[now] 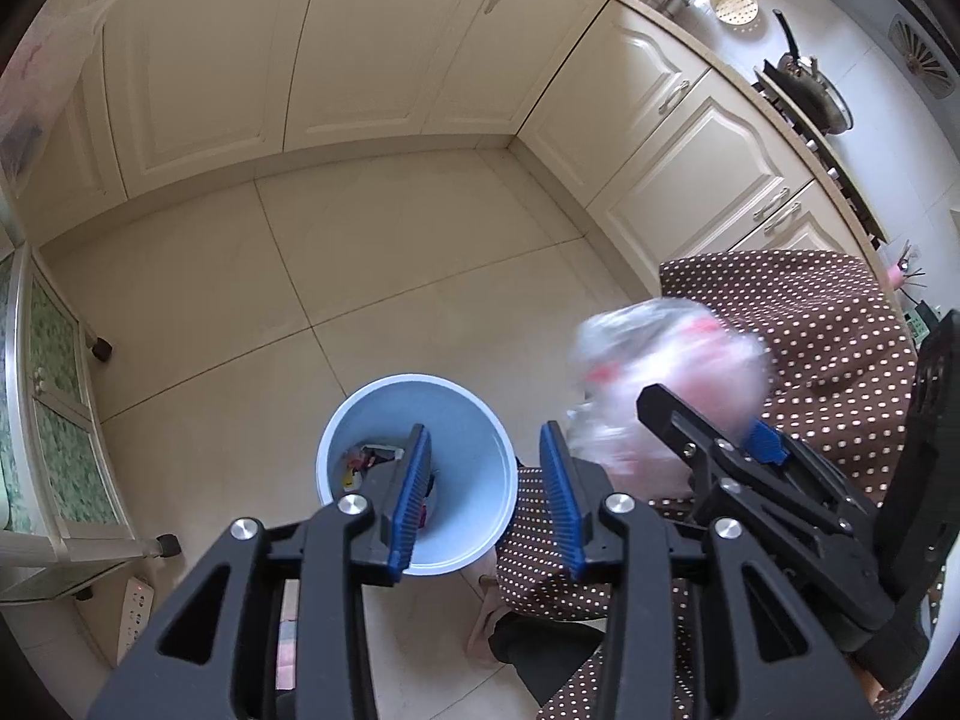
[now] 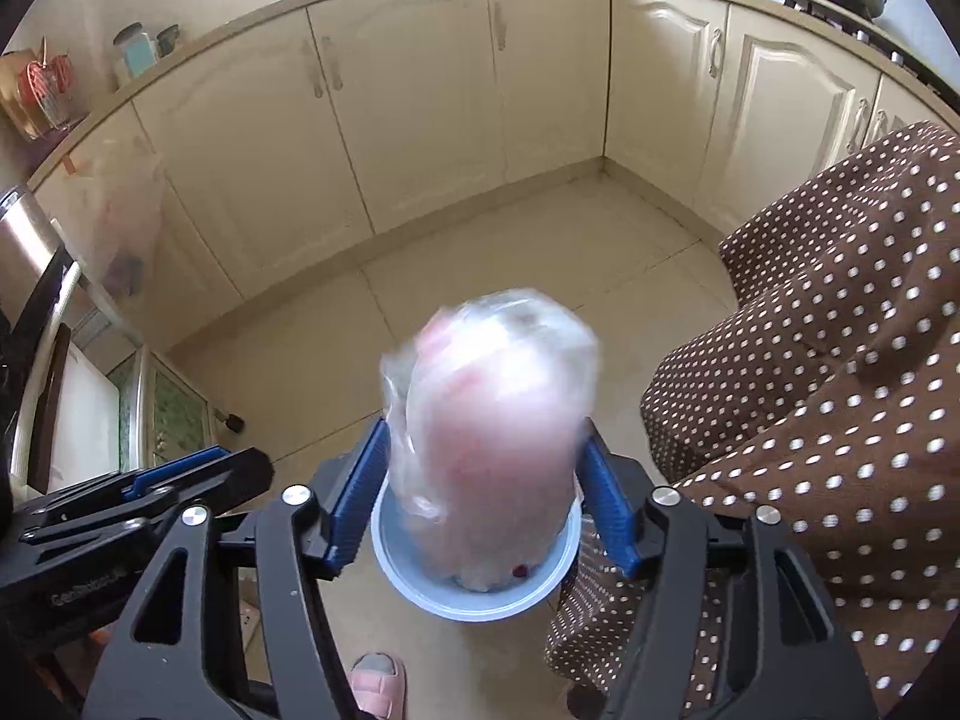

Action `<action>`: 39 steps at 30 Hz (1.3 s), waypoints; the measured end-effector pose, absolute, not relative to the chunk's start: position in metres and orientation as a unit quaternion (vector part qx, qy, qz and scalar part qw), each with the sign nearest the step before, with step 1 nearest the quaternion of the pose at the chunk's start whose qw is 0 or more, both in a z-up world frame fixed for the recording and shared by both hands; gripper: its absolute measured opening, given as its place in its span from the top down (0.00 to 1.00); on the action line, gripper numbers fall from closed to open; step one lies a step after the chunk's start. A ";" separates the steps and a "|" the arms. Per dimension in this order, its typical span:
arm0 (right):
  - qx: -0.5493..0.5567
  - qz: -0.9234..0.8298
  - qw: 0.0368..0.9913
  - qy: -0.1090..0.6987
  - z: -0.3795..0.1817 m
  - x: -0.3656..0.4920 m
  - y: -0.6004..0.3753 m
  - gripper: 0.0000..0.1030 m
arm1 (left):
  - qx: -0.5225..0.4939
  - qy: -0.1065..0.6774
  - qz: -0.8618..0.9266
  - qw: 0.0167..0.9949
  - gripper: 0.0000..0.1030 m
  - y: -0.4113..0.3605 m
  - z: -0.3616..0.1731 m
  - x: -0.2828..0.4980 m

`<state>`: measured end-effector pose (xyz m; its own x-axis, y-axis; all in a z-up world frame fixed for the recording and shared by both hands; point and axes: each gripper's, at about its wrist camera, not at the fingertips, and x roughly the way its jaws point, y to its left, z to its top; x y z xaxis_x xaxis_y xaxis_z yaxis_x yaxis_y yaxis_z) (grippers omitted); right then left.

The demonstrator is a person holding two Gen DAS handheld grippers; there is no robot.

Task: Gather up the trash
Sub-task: 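Move both open grippers back toward the table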

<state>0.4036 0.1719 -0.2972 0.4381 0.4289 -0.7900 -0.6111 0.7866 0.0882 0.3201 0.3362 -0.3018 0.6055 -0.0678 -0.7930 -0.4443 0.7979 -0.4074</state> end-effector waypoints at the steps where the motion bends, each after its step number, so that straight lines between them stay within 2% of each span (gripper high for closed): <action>1: -0.104 0.308 0.843 0.429 -0.295 0.404 0.171 0.39 | -0.296 0.428 0.111 0.847 0.64 0.335 -0.298 0.320; 9: -0.095 0.308 0.857 0.403 -0.258 0.389 0.152 0.39 | -0.280 0.407 0.107 0.863 0.62 0.320 -0.257 0.304; 19: -0.096 0.278 0.899 0.323 -0.171 0.346 0.101 0.39 | -0.251 0.358 0.079 0.896 0.60 0.278 -0.181 0.278; 23: -0.081 0.243 0.922 0.291 -0.134 0.332 0.049 0.35 | -0.221 0.329 0.046 0.917 0.56 0.236 -0.140 0.275; 30: -0.045 0.177 0.951 0.251 -0.090 0.323 -0.061 0.35 | -0.163 0.315 -0.021 0.935 0.55 0.146 -0.099 0.289; 39: -0.015 0.095 0.960 0.263 -0.090 0.343 -0.182 0.34 | -0.092 0.340 -0.100 0.931 0.54 0.022 -0.094 0.337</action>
